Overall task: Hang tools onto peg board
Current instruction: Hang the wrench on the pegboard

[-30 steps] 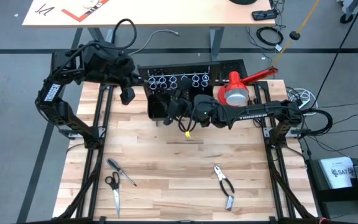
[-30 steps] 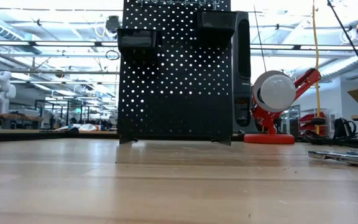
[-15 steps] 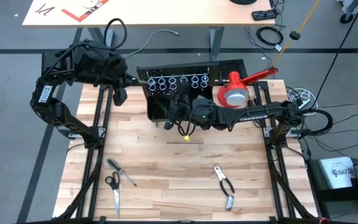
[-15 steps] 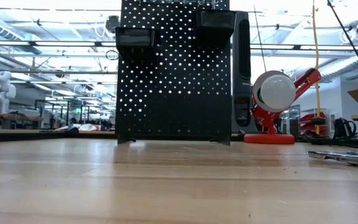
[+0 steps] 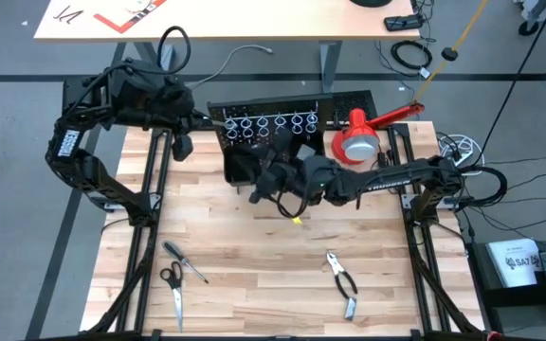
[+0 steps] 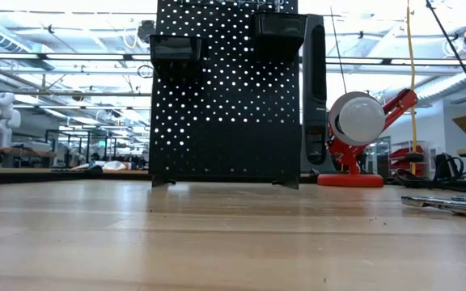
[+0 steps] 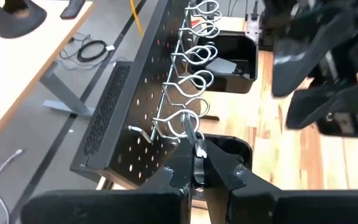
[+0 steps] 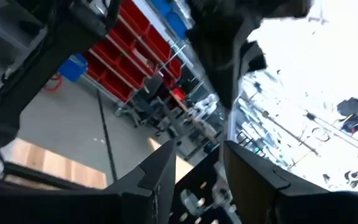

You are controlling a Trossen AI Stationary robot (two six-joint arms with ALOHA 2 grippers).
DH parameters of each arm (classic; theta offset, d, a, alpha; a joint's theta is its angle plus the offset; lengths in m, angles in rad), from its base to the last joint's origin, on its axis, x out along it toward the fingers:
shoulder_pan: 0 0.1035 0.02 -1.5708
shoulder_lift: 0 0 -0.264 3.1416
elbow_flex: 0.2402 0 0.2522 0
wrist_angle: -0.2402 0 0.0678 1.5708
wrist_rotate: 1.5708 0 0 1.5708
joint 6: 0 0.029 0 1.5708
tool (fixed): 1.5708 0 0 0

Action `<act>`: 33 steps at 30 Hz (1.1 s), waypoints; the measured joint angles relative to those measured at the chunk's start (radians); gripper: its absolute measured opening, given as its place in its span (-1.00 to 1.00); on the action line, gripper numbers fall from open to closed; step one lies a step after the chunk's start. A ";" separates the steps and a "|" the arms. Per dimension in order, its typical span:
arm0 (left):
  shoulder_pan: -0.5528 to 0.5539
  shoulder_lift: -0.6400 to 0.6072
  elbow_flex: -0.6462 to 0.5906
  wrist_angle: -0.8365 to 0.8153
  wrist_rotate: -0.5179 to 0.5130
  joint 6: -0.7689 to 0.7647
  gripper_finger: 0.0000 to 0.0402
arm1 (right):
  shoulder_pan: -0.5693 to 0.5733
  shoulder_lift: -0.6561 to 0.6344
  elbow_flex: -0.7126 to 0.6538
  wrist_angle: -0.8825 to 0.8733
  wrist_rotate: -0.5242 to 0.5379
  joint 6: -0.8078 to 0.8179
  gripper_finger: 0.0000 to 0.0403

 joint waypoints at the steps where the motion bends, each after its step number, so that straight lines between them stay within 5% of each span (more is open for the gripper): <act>1: 0.000 0.000 0.000 0.002 0.000 0.007 -0.89 | 0.003 0.000 0.023 -0.024 0.000 -0.001 -0.34; 11: 0.000 0.000 0.000 0.065 -0.031 0.106 -0.89 | 0.032 -0.001 0.174 -0.259 -0.045 0.087 -0.34; 33: 0.000 0.000 0.000 -0.001 -0.057 0.017 -0.89 | 0.038 -0.001 0.177 -0.338 -0.039 0.149 -0.34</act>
